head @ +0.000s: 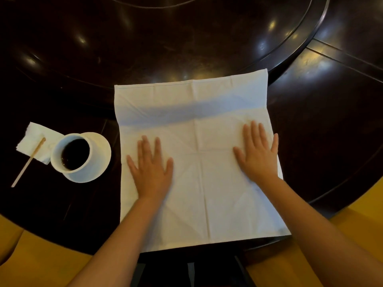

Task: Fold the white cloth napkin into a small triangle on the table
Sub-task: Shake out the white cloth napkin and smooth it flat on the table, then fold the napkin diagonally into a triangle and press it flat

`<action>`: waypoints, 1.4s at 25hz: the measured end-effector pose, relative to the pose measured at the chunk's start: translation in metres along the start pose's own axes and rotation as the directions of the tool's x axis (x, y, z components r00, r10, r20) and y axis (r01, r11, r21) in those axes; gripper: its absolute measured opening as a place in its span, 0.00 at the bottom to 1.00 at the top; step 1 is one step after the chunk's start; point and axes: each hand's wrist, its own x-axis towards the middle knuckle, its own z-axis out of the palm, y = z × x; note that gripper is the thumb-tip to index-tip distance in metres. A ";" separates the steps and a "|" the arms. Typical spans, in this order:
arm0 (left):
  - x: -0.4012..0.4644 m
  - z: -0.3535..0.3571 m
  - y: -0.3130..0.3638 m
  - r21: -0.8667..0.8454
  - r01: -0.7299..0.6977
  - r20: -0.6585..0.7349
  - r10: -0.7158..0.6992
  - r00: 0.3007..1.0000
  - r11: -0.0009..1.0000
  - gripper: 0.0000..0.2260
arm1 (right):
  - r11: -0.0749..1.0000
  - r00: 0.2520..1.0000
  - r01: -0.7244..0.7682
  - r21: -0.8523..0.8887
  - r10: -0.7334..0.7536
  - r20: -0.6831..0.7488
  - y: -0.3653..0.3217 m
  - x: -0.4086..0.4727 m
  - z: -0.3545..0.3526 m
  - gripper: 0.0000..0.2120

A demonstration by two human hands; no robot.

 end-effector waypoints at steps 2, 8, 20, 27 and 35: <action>-0.040 0.003 0.031 -0.058 -0.207 0.026 0.208 0.978 0.977 0.29 | 0.965 0.961 0.262 0.001 -0.262 0.086 0.007 -0.037 -0.006 0.32; -0.123 0.013 0.086 -0.048 -0.552 0.161 0.552 0.818 0.833 0.28 | 0.770 0.741 0.631 -0.096 -0.561 0.368 0.061 -0.144 -0.030 0.37; -0.121 0.010 0.086 -0.024 -0.550 0.215 0.542 0.813 0.835 0.28 | 0.709 0.656 0.701 -0.069 -0.605 0.452 0.080 -0.151 -0.049 0.47; -0.120 0.007 0.086 -0.048 -0.544 0.230 0.539 0.810 0.838 0.28 | 0.689 0.655 0.725 0.002 -0.690 0.306 0.087 -0.144 -0.051 0.24; -0.119 -0.010 0.094 -0.315 -0.441 0.116 0.496 0.861 0.840 0.28 | 0.682 0.682 0.731 0.019 -0.730 -0.049 0.051 -0.107 -0.074 0.05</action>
